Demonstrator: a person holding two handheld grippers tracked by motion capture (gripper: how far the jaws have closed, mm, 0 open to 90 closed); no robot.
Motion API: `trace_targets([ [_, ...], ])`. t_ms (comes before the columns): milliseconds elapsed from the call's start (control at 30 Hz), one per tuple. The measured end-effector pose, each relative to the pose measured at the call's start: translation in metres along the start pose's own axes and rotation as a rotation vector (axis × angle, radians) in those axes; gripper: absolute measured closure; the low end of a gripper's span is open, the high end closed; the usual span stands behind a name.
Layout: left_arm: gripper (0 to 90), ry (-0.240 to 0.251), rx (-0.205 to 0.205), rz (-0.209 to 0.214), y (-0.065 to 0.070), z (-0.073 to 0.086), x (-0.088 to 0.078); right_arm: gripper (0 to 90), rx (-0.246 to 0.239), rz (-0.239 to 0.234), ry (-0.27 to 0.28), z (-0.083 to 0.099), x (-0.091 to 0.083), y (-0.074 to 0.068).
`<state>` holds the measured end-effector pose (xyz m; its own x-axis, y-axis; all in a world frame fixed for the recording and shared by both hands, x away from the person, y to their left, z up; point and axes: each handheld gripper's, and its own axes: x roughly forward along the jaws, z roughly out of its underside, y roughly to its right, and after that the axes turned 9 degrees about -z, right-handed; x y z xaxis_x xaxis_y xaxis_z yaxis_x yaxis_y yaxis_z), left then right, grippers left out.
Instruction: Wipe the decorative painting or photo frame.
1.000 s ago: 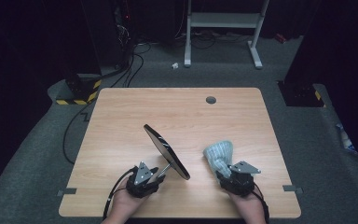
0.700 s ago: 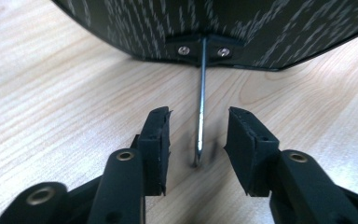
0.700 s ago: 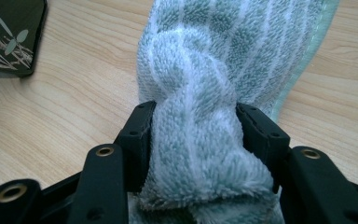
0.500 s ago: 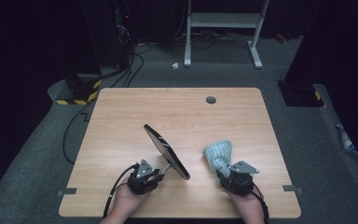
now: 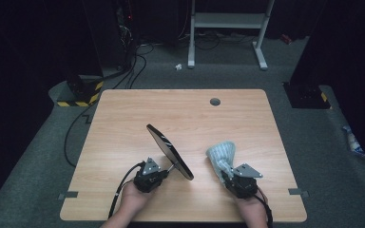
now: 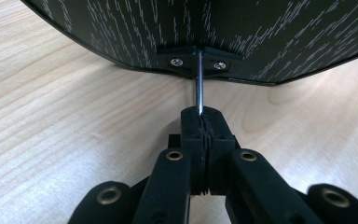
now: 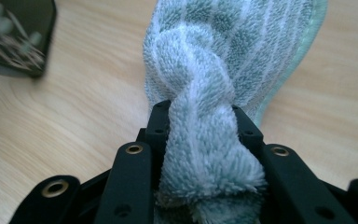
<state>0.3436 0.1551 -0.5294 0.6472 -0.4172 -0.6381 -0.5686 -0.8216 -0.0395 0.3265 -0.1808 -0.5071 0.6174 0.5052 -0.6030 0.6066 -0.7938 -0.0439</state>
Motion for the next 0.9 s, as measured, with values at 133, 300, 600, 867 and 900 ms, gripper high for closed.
trace_targets([
  [133, 88.6, -0.002, -0.013, -0.02, -0.002, -0.002, 0.002, 66.5, -0.021, -0.008, 0.069, -0.012, -0.011, -0.007],
  [300, 88.5, -0.002, -0.027, -0.049, -0.005, -0.002, 0.002, 66.3, -0.043, -0.052, 0.183, -0.038, -0.03, -0.022],
  [600, 88.5, -0.01, -0.072, -0.071, -0.014, -0.004, 0.006, 66.1, -0.084, -0.14, 0.347, -0.092, -0.056, -0.05],
  [867, 88.3, -0.008, -0.068, -0.07, -0.015, -0.004, 0.007, 65.8, -0.156, -0.244, 0.447, -0.148, -0.06, -0.087],
  [900, 88.3, -0.009, -0.069, -0.069, -0.015, -0.005, 0.007, 65.8, -0.168, -0.251, 0.453, -0.154, -0.058, -0.091],
])
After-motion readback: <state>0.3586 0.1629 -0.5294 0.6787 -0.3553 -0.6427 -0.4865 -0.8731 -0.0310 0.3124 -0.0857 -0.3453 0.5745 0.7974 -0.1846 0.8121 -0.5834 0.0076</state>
